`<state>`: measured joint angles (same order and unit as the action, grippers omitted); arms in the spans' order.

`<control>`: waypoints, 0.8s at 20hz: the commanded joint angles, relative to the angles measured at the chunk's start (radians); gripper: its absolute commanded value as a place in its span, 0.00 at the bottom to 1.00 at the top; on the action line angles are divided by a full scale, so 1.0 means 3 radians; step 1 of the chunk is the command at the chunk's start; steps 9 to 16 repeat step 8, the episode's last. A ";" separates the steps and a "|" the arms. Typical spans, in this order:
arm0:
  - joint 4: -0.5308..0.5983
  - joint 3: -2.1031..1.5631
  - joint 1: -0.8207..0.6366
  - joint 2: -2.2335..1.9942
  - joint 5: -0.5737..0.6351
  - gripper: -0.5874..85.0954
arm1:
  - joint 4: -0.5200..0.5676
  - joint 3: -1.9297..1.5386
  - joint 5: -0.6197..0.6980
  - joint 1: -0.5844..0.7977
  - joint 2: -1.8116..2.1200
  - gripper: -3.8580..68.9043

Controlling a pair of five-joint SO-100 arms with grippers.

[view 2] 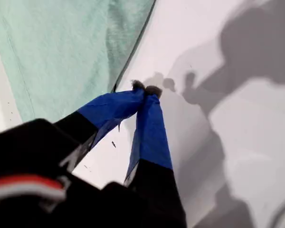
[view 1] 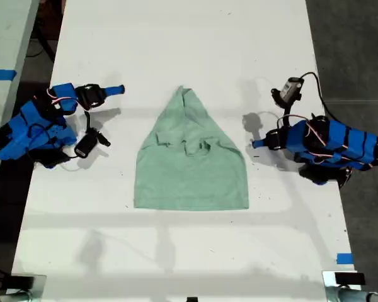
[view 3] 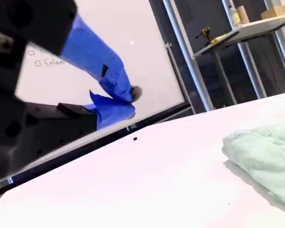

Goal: Fold t shirt

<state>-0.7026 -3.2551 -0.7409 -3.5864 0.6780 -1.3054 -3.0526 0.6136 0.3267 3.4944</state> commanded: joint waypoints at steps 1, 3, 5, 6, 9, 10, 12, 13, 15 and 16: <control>-0.0010 -0.0133 -0.0041 -0.0036 -0.0056 0.00 | 0.0046 -0.0179 -0.0046 -0.0026 0.0036 0.14; -0.0010 -0.0133 -0.0046 -0.0036 -0.0056 0.00 | 0.0046 -0.0179 -0.0046 -0.0026 0.0036 0.35; -0.0010 -0.0133 -0.0046 -0.0036 -0.0056 0.00 | 0.0046 -0.0179 -0.0051 -0.0031 0.0036 0.25; -0.0010 -0.0133 -0.0046 -0.0036 -0.0056 0.00 | 0.0046 -0.0179 -0.0051 -0.0036 0.0036 0.05; -0.0010 -0.0133 -0.0046 -0.0036 -0.0056 0.00 | 0.0046 -0.0179 -0.0051 -0.0036 0.0036 0.08; -0.0010 -0.0133 -0.0046 -0.0036 -0.0056 0.00 | 0.0046 -0.0179 -0.0051 -0.0036 0.0036 0.08; -0.0010 -0.0133 -0.0046 -0.0036 -0.0056 0.00 | 0.0046 -0.0179 -0.0051 -0.0036 0.0036 0.08; -0.0010 -0.0133 -0.0046 -0.0036 -0.0056 0.00 | 0.0046 -0.0179 -0.0051 -0.0036 0.0036 0.08; -0.0010 -0.0133 -0.0046 -0.0036 -0.0056 0.00 | 0.0046 -0.0179 -0.0051 -0.0036 0.0036 0.08; -0.0010 -0.0133 -0.0046 -0.0036 -0.0056 0.00 | 0.0046 -0.0179 -0.0051 -0.0036 0.0036 0.08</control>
